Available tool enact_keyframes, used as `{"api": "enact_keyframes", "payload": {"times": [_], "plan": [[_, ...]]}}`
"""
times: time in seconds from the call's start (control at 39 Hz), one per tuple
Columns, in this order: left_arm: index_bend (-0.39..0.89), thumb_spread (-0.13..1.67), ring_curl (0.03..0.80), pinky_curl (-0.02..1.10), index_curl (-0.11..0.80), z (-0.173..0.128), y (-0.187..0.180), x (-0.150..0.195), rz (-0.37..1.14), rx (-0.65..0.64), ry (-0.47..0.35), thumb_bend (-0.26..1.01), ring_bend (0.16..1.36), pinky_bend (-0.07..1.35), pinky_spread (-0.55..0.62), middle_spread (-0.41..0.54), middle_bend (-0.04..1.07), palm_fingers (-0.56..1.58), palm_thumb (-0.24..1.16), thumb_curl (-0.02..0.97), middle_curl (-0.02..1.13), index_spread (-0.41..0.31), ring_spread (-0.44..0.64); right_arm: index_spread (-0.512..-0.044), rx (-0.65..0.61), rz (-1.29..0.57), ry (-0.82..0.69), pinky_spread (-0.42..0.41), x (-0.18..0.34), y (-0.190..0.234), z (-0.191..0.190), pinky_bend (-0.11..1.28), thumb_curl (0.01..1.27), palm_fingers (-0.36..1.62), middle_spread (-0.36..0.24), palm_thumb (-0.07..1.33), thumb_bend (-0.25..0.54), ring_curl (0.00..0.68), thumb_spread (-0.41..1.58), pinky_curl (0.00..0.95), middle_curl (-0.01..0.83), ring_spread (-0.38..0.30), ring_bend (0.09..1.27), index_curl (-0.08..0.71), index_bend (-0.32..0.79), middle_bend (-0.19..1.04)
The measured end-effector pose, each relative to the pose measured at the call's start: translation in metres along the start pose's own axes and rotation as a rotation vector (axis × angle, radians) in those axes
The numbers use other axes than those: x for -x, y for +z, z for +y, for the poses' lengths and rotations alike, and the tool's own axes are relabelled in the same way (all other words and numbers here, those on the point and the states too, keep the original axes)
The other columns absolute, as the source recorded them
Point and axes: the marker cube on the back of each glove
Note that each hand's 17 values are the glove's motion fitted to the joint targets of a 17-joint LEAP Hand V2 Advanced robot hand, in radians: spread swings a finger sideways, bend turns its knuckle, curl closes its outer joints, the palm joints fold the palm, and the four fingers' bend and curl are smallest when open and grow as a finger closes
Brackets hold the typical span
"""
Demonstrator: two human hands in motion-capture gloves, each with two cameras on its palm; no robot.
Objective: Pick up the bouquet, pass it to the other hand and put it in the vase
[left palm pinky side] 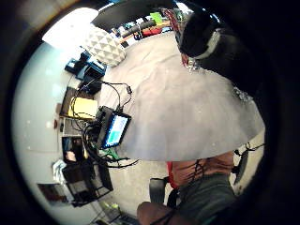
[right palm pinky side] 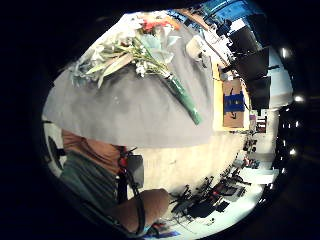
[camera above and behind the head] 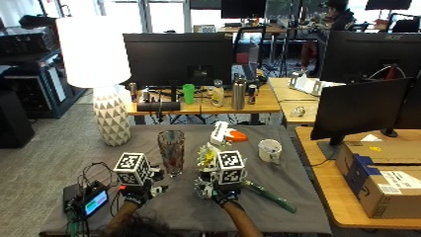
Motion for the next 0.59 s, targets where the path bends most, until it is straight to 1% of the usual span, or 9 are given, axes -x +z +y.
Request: {"api": "enact_keyframes", "payload": {"times": [0.03, 0.1, 0.23, 0.33, 0.41, 0.49, 0.59], "plan": [[0.10, 0.41, 0.103, 0.08, 0.028, 0.000, 0.000, 0.000, 0.000, -0.002, 0.001, 0.10, 0.49, 0.37, 0.15, 0.020, 0.25, 0.59, 0.18, 0.048, 0.07, -0.021, 0.06, -0.161, -0.001, 0.000, 0.001, 0.140, 0.000, -0.001, 0.000, 0.39, 0.07, 0.40, 0.034, 0.37, 0.245, 0.043, 0.44, 0.087, 0.071, 0.074, 0.25, 0.039, 0.15, 0.27], [0.10, 0.59, 0.177, 0.15, 0.057, 0.000, -0.001, -0.001, 0.001, -0.008, 0.006, 0.09, 0.54, 0.39, 0.20, 0.027, 0.25, 0.55, 0.20, 0.071, 0.13, -0.030, 0.08, -0.218, -0.002, 0.006, 0.001, 0.192, -0.001, 0.001, -0.001, 0.42, 0.10, 0.37, 0.047, 0.41, 0.269, 0.086, 0.66, 0.145, 0.111, 0.103, 0.26, 0.085, 0.15, 0.28], [0.11, 0.79, 0.233, 0.20, 0.092, 0.001, -0.001, -0.002, 0.005, -0.009, 0.007, 0.07, 0.57, 0.41, 0.26, 0.034, 0.25, 0.51, 0.21, 0.105, 0.20, -0.038, 0.10, -0.273, 0.013, 0.006, 0.002, 0.243, -0.003, 0.001, 0.002, 0.43, 0.14, 0.34, 0.059, 0.44, 0.270, 0.126, 0.91, 0.198, 0.161, 0.135, 0.28, 0.129, 0.14, 0.29], [0.12, 0.88, 0.253, 0.23, 0.114, 0.003, -0.002, -0.002, 0.007, -0.015, 0.009, 0.05, 0.58, 0.41, 0.29, 0.037, 0.25, 0.50, 0.22, 0.130, 0.23, -0.042, 0.11, -0.296, 0.026, 0.002, 0.020, 0.266, -0.005, -0.007, 0.010, 0.44, 0.16, 0.33, 0.064, 0.45, 0.258, 0.146, 1.03, 0.224, 0.192, 0.151, 0.28, 0.150, 0.14, 0.29], [0.12, 0.92, 0.263, 0.24, 0.129, 0.004, 0.000, -0.001, 0.007, -0.011, 0.001, 0.03, 0.59, 0.41, 0.30, 0.037, 0.24, 0.49, 0.22, 0.146, 0.24, -0.043, 0.12, -0.307, 0.029, -0.001, 0.020, 0.277, -0.013, -0.003, 0.008, 0.44, 0.17, 0.32, 0.067, 0.45, 0.246, 0.158, 1.10, 0.239, 0.211, 0.161, 0.28, 0.163, 0.14, 0.29], [0.12, 0.96, 0.271, 0.26, 0.141, 0.002, 0.003, 0.000, 0.010, -0.016, -0.001, 0.02, 0.59, 0.41, 0.31, 0.037, 0.24, 0.48, 0.23, 0.162, 0.26, -0.044, 0.12, -0.314, 0.026, 0.006, 0.044, 0.285, -0.038, 0.002, 0.010, 0.44, 0.19, 0.31, 0.068, 0.45, 0.232, 0.170, 1.14, 0.253, 0.228, 0.165, 0.28, 0.175, 0.14, 0.29], [0.12, 0.99, 0.279, 0.27, 0.156, 0.001, 0.006, 0.001, 0.016, -0.024, 0.003, -0.01, 0.60, 0.41, 0.31, 0.037, 0.24, 0.48, 0.24, 0.180, 0.28, -0.045, 0.12, -0.324, -0.016, 0.002, 0.091, 0.292, -0.079, 0.008, 0.013, 0.45, 0.20, 0.28, 0.070, 0.46, 0.213, 0.185, 1.18, 0.272, 0.248, 0.173, 0.30, 0.181, 0.12, 0.29]]}}
